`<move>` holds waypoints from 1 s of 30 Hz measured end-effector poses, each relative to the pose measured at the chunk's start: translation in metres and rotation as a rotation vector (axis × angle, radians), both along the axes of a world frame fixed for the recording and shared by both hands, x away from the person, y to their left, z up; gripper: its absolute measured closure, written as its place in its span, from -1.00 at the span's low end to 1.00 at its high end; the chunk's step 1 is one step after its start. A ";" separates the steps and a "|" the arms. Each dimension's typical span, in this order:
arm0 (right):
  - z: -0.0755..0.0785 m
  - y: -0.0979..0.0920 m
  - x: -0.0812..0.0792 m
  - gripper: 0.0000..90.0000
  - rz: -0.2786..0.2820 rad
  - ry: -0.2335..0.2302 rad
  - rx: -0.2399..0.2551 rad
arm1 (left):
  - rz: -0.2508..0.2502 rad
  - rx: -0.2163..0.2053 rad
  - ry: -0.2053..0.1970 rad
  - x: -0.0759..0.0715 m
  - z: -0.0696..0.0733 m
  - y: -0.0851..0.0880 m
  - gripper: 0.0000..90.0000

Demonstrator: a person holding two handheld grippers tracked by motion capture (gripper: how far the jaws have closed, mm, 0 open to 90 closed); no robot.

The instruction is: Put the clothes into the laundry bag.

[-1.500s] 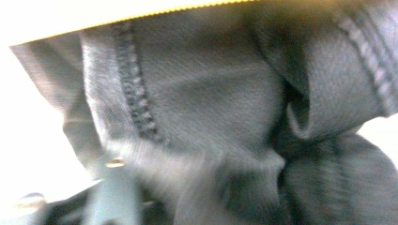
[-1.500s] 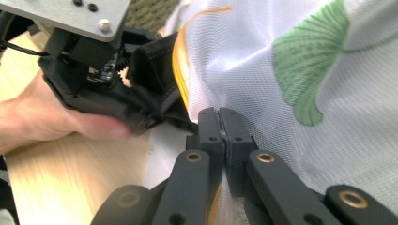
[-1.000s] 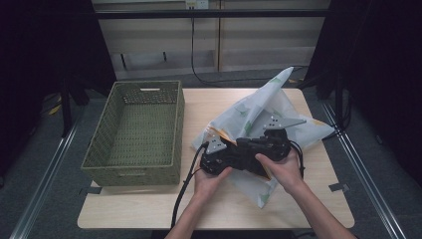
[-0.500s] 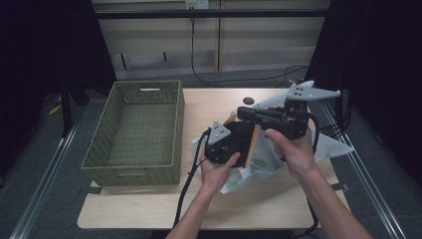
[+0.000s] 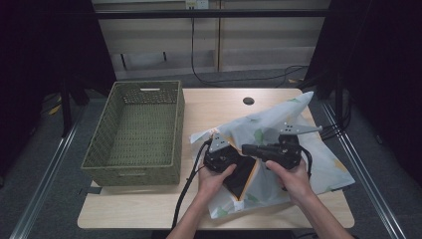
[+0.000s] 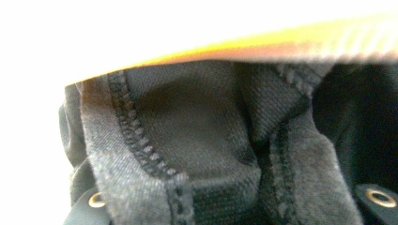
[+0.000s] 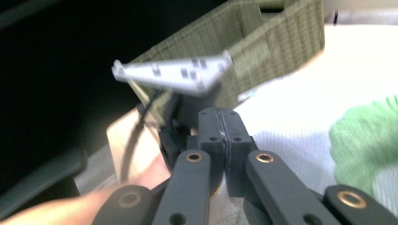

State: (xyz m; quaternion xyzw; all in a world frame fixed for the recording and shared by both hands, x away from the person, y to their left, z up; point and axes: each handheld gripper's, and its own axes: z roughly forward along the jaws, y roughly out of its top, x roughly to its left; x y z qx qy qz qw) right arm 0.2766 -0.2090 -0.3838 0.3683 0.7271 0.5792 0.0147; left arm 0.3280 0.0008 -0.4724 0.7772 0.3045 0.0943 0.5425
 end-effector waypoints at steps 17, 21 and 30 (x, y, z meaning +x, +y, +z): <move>-0.055 -0.012 -0.008 0.98 -0.073 0.087 -0.167 | -0.087 0.035 0.048 -0.014 -0.004 0.037 -0.01; -0.055 -0.019 -0.010 0.98 -0.092 0.080 -0.217 | -0.101 0.070 0.026 -0.025 -0.002 0.048 -0.09; -0.056 -0.043 -0.012 0.98 -0.163 0.080 -0.251 | -0.120 0.168 0.043 -0.030 -0.013 0.053 -0.04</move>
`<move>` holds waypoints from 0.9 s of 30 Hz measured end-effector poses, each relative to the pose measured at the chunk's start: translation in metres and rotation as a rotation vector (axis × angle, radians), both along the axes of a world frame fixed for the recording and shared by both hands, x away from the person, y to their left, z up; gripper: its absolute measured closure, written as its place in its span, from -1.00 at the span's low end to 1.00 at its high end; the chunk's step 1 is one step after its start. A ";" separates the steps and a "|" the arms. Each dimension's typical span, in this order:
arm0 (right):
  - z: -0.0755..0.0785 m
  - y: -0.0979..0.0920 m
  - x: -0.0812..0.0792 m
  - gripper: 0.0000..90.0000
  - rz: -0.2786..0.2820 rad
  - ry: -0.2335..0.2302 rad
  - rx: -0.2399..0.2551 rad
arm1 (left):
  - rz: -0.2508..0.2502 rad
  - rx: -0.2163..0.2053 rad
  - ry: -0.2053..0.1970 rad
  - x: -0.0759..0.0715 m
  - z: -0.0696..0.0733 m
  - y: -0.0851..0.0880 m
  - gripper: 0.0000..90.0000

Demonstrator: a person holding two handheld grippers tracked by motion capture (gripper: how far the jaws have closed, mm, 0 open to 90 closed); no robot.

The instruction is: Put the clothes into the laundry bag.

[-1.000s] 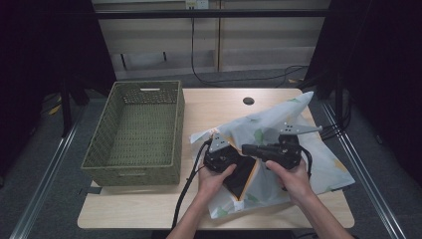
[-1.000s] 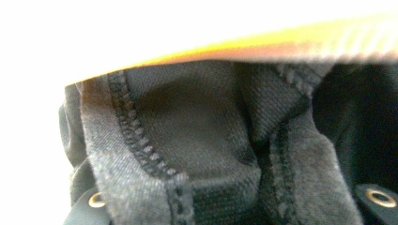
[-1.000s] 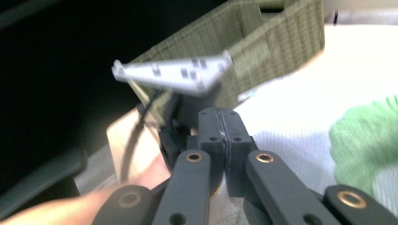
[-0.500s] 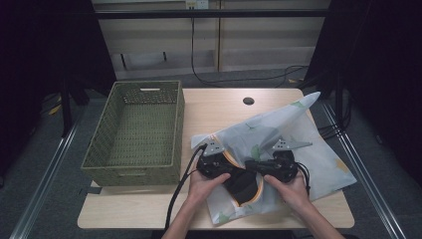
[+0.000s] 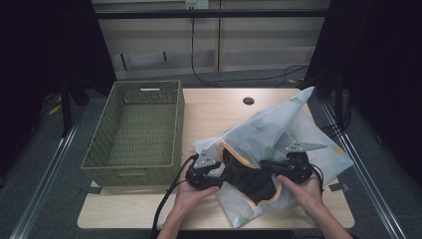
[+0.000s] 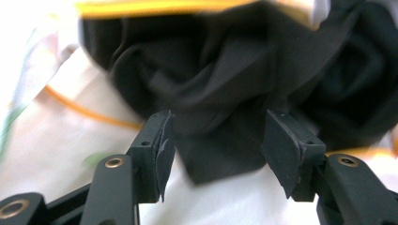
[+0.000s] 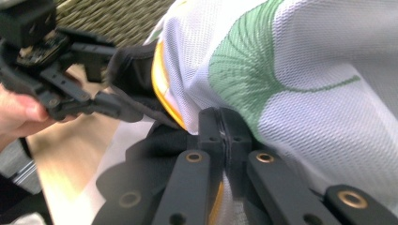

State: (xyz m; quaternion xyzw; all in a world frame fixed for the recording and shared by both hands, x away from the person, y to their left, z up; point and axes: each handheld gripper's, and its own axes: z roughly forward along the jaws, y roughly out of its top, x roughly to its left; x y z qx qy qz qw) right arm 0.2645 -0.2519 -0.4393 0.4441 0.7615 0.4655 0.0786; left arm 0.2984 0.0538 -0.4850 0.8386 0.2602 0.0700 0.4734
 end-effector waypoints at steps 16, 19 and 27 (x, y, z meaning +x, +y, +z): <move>0.007 -0.008 -0.001 0.98 -0.032 -0.046 0.009 | -0.090 0.181 0.035 0.004 -0.021 -0.014 -0.48; 0.008 -0.006 -0.001 0.98 -0.026 -0.051 0.014 | -0.050 0.221 0.016 0.006 -0.021 -0.016 -0.49; 0.021 0.013 -0.003 0.98 0.032 -0.093 0.047 | -0.096 0.196 -0.002 0.012 -0.019 -0.012 0.45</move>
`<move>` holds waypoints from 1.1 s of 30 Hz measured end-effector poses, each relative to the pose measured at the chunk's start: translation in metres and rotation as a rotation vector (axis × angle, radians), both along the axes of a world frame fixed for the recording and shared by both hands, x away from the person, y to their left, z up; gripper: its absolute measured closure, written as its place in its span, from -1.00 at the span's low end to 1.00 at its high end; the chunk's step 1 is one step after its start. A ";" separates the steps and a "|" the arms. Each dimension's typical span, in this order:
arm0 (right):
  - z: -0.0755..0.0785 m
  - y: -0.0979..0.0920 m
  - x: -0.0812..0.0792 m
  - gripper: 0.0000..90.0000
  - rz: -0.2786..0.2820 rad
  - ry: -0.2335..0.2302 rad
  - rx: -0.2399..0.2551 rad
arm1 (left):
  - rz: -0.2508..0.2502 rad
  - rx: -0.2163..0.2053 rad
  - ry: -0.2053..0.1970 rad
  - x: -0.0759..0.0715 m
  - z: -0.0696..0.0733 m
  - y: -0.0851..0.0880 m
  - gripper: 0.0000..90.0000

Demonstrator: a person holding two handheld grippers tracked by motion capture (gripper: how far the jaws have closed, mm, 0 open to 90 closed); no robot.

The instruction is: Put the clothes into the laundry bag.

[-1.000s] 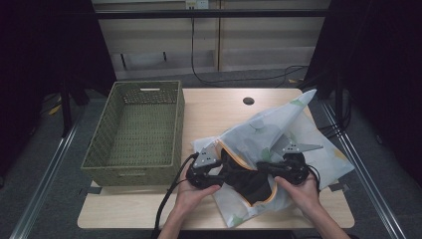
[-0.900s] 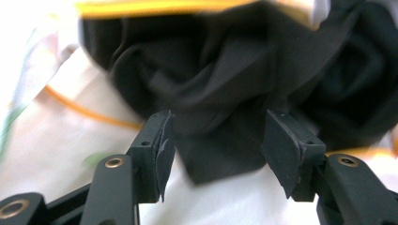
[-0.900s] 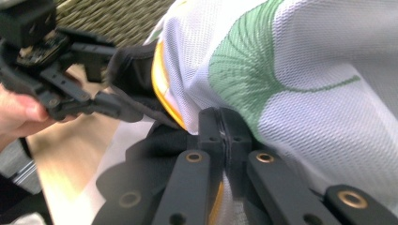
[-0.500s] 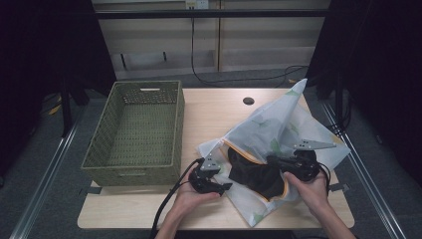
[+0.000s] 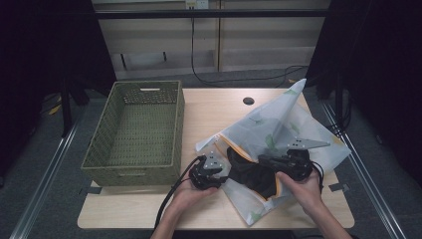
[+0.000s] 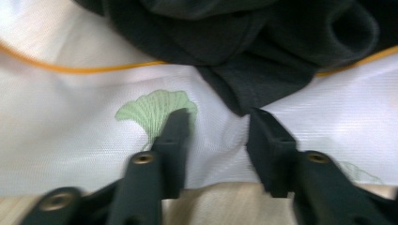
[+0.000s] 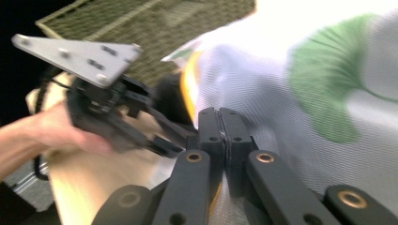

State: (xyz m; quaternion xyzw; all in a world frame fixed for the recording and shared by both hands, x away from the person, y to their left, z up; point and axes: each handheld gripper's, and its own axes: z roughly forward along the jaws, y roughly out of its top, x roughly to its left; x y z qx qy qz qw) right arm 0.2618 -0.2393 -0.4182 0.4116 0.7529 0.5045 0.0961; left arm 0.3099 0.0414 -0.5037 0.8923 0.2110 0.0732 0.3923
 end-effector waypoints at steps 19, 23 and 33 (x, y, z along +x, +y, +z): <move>-0.039 0.058 0.009 0.98 0.171 0.113 -0.111 | 0.070 -0.086 0.083 -0.012 -0.002 -0.003 1.00; -0.050 0.050 0.017 0.98 0.138 0.130 -0.173 | 0.058 -0.145 0.117 -0.018 0.002 0.001 1.00; -0.057 0.029 0.045 0.98 0.038 0.062 -0.260 | -0.019 -0.181 0.124 -0.039 0.008 -0.011 1.00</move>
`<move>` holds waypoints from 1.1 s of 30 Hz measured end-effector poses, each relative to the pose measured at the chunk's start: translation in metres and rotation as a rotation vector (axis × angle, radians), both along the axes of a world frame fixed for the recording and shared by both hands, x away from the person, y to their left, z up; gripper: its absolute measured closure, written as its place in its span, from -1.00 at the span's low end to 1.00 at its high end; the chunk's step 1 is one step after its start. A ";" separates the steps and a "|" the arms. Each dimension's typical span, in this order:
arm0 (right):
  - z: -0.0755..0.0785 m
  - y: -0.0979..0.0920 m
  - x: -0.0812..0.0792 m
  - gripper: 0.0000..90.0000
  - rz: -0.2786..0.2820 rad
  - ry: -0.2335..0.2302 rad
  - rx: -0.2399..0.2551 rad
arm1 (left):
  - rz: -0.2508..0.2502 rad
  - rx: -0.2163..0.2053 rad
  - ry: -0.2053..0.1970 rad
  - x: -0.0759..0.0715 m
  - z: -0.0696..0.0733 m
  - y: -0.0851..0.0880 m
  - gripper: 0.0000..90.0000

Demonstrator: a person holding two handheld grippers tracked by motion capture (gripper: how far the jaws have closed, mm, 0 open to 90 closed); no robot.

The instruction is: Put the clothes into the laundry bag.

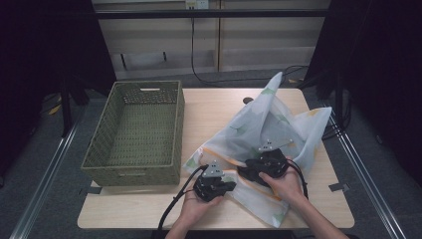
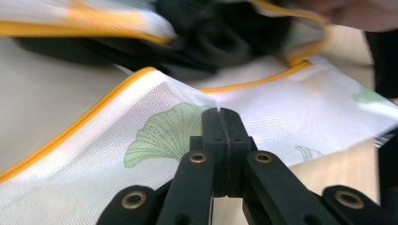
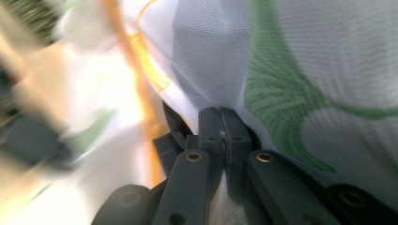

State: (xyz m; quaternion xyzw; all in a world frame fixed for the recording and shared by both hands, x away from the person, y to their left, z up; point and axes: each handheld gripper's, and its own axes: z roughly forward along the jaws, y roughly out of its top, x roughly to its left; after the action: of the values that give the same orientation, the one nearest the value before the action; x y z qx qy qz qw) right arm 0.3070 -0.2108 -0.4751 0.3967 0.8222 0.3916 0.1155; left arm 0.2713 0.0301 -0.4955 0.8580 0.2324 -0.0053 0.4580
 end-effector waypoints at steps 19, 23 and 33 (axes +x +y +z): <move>0.007 -0.006 0.061 0.98 -0.068 -0.102 0.104 | -0.103 -0.077 0.043 -0.027 0.002 -0.034 1.00; 0.016 -0.002 0.049 0.98 -0.034 -0.092 0.096 | -0.107 -0.057 0.026 -0.026 -0.003 -0.031 1.00; 0.020 -0.026 -0.007 0.97 0.071 -0.008 0.134 | -0.014 -0.108 -0.032 -0.021 0.014 0.000 0.49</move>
State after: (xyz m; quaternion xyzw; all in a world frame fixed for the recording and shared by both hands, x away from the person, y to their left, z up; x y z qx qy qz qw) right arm 0.3001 -0.2366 -0.4550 0.3726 0.8072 0.4512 0.0780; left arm 0.2501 0.0299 -0.4814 0.8337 0.2183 -0.0076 0.5072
